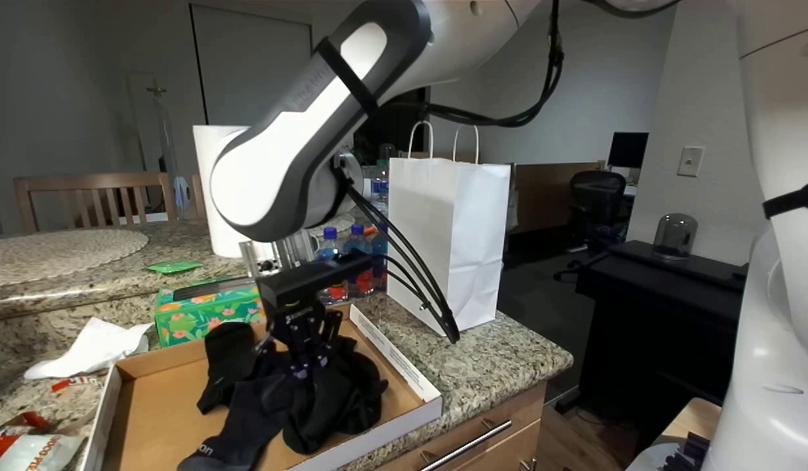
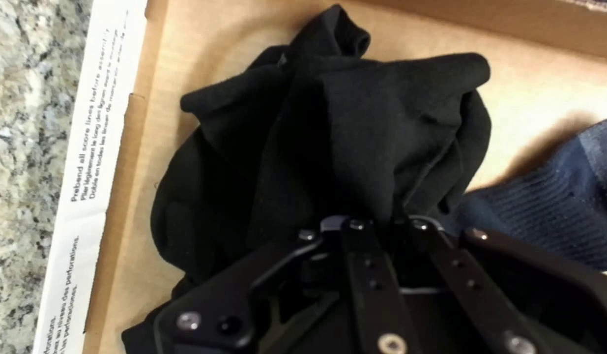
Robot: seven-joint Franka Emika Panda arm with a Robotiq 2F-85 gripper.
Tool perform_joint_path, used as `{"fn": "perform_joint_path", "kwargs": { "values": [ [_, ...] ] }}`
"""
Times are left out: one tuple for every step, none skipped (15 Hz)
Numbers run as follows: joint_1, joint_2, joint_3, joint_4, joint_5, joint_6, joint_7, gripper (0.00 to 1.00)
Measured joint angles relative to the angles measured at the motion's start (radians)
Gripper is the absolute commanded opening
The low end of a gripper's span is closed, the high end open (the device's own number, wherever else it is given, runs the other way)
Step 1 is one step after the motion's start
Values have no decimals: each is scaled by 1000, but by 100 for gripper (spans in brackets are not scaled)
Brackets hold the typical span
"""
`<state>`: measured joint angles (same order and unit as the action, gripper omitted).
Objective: Place the black socks inside the white bag
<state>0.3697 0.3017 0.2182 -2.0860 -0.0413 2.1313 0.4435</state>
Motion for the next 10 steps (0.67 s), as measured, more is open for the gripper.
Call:
{"fn": "perform_joint_path", "kwargs": {
  "values": [
    [0,-4,4,8,1,-21,-1,3],
    [0,-11,8,15,1,-40,-2,3],
    [0,-20,12,25,2,-62,-6,3],
    [0,-34,17,35,2,-83,-10,3],
    [0,-51,21,46,2,-106,-16,3],
    [0,-70,26,59,2,-130,-23,3],
    [0,-93,30,73,2,-158,-36,3],
    [0,-118,34,90,2,-186,-50,3],
    [0,-145,37,108,1,-217,-61,3],
    [0,-172,40,128,0,-248,-71,3]
  ]
}}
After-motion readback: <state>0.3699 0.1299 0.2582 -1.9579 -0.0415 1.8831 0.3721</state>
